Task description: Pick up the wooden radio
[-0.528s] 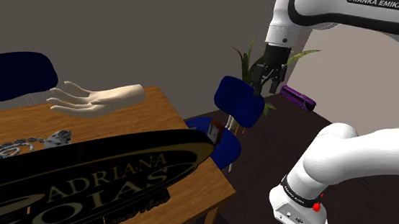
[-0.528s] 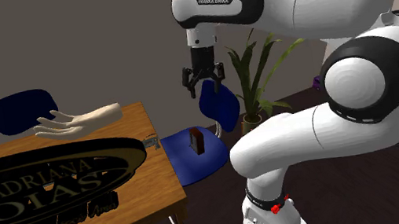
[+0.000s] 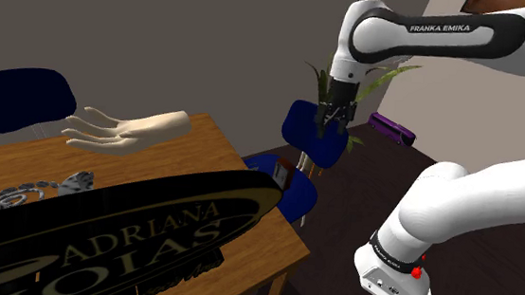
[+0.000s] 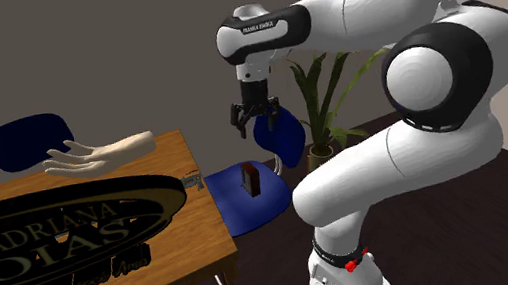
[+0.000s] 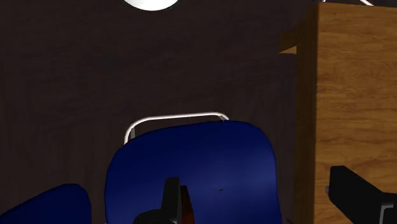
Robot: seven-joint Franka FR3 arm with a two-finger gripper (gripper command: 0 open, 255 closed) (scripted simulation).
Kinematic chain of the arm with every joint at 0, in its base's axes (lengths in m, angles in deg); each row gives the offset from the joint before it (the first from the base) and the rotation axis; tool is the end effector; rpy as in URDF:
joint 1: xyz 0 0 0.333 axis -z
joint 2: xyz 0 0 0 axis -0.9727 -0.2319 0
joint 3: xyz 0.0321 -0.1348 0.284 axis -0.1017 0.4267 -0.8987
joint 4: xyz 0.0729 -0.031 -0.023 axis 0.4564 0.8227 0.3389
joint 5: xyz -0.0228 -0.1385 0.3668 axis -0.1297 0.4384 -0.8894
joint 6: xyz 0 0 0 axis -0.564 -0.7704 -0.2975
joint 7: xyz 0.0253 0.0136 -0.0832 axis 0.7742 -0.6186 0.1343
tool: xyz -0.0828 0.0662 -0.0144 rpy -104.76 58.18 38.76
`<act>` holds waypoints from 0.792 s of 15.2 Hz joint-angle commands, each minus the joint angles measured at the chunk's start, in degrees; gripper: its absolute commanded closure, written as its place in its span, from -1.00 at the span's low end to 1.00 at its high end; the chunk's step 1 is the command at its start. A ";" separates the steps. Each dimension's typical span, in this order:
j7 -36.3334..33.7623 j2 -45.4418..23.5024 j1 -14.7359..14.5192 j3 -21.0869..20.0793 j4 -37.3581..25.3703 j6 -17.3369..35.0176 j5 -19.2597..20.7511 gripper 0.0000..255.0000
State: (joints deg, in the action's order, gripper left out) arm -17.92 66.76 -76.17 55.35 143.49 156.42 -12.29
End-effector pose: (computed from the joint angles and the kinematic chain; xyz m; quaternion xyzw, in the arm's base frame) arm 0.3190 -0.0225 0.4904 -0.9914 0.0790 0.0774 0.0698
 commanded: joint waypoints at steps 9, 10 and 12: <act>5.19 -18.22 0.01 2.73 3.00 21.86 -0.14 -1.00; 5.76 -20.44 -0.07 2.99 2.77 23.91 -0.39 -1.00; 6.98 -25.03 -0.27 3.49 2.05 27.85 -1.06 -1.00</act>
State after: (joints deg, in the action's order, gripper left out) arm -11.71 44.73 -76.33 58.49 146.36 181.94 -12.98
